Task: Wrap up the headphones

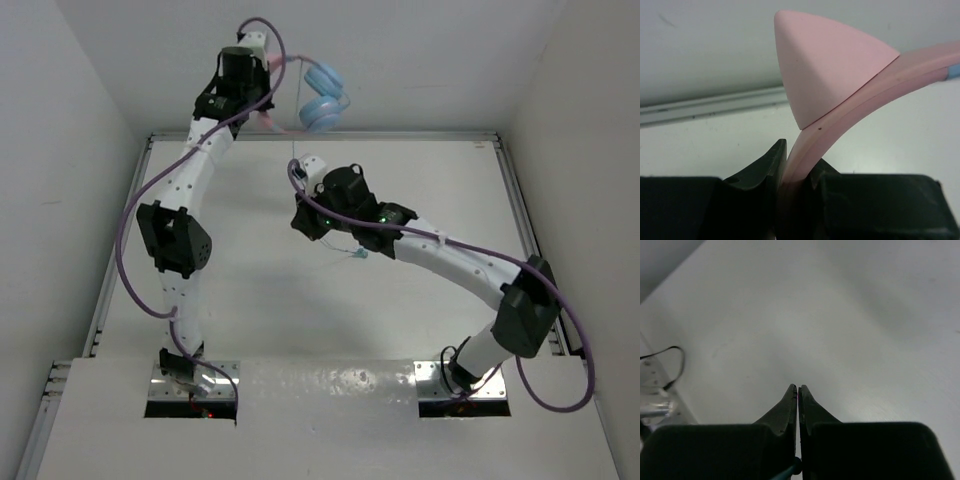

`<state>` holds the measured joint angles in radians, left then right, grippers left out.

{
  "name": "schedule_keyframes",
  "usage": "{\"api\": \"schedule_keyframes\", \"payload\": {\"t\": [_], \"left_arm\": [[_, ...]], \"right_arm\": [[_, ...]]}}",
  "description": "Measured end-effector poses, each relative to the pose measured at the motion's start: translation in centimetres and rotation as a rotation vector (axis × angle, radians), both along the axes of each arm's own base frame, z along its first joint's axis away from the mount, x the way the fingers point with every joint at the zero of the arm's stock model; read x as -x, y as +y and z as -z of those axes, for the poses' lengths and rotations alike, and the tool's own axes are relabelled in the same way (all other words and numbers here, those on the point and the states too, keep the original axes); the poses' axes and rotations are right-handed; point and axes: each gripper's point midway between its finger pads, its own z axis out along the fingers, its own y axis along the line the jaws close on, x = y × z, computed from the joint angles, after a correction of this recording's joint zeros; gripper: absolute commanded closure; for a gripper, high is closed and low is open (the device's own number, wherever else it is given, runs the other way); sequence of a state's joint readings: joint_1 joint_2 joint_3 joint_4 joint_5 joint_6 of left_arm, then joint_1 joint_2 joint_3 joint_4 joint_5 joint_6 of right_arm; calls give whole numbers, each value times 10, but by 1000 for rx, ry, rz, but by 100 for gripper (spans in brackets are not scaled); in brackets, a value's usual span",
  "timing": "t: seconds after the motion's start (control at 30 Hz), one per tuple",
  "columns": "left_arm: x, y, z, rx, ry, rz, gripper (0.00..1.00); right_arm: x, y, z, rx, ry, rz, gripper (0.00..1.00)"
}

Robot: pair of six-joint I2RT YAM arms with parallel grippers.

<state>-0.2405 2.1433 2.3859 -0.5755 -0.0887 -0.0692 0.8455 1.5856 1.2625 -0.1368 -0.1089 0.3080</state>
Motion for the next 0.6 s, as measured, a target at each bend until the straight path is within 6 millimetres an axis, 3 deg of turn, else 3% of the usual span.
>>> {"api": "schedule_keyframes", "payload": {"t": [0.07, 0.13, 0.27, 0.37, 0.47, 0.6], "left_arm": [[6, -7, 32, -74, 57, 63, 100], [15, -20, 59, -142, 96, 147, 100], [34, -39, 96, -286, 131, 310, 100], [46, -55, 116, -398, 146, 420, 100], [58, -74, 130, -472, 150, 515, 100], [75, -93, 149, -557, 166, 623, 100]], "right_arm": [[-6, -19, -13, 37, -33, 59, 100], [-11, -41, -10, 126, -63, 117, 100], [-23, -81, 2, 336, -146, 192, 100], [-36, -106, -7, 434, -191, 234, 100], [-57, -117, -43, 433, -263, 283, 100], [-74, -119, -106, 385, -396, 340, 100]]}}
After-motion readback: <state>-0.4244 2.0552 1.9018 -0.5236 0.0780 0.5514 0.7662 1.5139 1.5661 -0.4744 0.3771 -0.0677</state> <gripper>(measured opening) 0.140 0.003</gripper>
